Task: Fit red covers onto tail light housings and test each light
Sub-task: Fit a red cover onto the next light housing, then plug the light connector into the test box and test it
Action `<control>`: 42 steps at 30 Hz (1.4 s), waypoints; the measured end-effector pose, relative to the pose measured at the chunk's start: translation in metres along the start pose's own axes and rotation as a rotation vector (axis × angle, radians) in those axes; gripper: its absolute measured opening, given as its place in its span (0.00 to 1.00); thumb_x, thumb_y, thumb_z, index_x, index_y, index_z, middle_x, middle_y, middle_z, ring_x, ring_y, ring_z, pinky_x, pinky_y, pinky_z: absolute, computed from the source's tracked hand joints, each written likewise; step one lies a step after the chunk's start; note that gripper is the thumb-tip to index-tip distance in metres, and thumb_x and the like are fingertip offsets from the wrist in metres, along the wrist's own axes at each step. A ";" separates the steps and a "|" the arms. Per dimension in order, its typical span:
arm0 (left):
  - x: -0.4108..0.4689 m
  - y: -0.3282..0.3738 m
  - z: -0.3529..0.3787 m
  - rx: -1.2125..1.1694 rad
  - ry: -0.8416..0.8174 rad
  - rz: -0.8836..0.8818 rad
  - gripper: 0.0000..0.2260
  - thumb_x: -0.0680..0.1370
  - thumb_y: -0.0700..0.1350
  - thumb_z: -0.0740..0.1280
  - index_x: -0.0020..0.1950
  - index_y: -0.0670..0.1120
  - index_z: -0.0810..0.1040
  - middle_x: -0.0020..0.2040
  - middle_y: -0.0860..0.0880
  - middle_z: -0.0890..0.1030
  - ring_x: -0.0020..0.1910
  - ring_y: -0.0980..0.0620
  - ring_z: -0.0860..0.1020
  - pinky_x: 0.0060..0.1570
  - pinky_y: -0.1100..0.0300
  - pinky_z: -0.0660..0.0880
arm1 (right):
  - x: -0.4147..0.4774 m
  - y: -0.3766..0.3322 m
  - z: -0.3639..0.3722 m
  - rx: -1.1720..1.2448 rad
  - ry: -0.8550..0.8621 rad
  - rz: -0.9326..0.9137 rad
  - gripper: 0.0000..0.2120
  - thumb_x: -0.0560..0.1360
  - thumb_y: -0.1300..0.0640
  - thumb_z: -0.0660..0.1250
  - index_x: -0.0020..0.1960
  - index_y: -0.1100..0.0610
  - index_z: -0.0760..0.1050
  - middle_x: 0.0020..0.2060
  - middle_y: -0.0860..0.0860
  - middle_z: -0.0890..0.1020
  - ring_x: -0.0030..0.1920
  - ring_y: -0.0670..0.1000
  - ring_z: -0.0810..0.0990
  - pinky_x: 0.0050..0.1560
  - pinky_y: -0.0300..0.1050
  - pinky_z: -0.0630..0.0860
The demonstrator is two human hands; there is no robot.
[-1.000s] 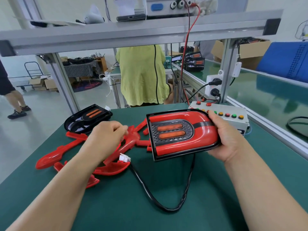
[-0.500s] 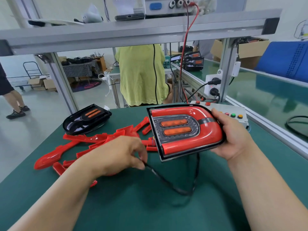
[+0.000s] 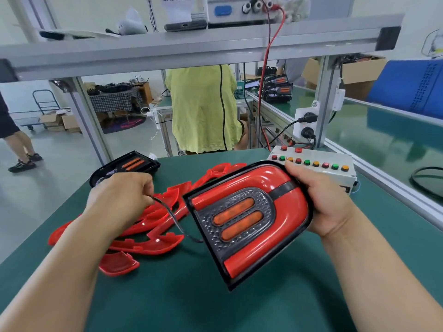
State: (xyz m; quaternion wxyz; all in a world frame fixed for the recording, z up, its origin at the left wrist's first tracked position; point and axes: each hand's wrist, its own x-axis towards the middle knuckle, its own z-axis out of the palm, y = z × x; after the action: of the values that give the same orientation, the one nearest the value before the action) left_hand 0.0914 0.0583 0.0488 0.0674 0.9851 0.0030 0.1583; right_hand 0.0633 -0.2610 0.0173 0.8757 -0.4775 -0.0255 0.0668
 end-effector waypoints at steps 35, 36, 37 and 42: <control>0.009 -0.004 -0.001 -0.877 -0.089 -0.089 0.08 0.74 0.37 0.72 0.50 0.47 0.82 0.25 0.53 0.72 0.25 0.59 0.71 0.34 0.61 0.68 | -0.018 -0.014 -0.009 -0.874 -0.114 0.240 0.08 0.78 0.59 0.66 0.41 0.51 0.77 0.33 0.48 0.78 0.31 0.45 0.74 0.32 0.40 0.69; 0.009 -0.001 -0.001 -0.910 -0.108 -0.059 0.09 0.74 0.38 0.72 0.52 0.48 0.82 0.26 0.52 0.71 0.26 0.57 0.71 0.34 0.62 0.68 | -0.019 -0.014 -0.010 -0.935 -0.112 0.251 0.07 0.77 0.56 0.67 0.40 0.51 0.76 0.31 0.46 0.77 0.29 0.44 0.73 0.30 0.38 0.69; 0.007 0.003 -0.003 -0.955 -0.128 -0.033 0.09 0.75 0.39 0.73 0.54 0.49 0.82 0.28 0.49 0.72 0.28 0.56 0.71 0.35 0.63 0.68 | -0.018 -0.014 -0.010 -0.979 -0.107 0.256 0.07 0.76 0.54 0.69 0.40 0.51 0.76 0.31 0.46 0.77 0.29 0.43 0.73 0.30 0.37 0.69; -0.007 0.039 -0.013 -1.196 -0.201 0.041 0.06 0.69 0.49 0.73 0.44 0.50 0.85 0.29 0.46 0.74 0.28 0.52 0.68 0.28 0.65 0.67 | -0.019 -0.018 -0.009 -1.087 0.002 0.215 0.12 0.66 0.47 0.78 0.38 0.53 0.78 0.31 0.48 0.80 0.31 0.45 0.75 0.35 0.38 0.73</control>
State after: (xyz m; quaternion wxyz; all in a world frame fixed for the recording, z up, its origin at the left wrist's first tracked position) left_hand 0.0804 0.0215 0.0638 0.6061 0.7865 -0.1117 0.0401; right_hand 0.0472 -0.2810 0.0278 0.4917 -0.8606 -0.0066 0.1328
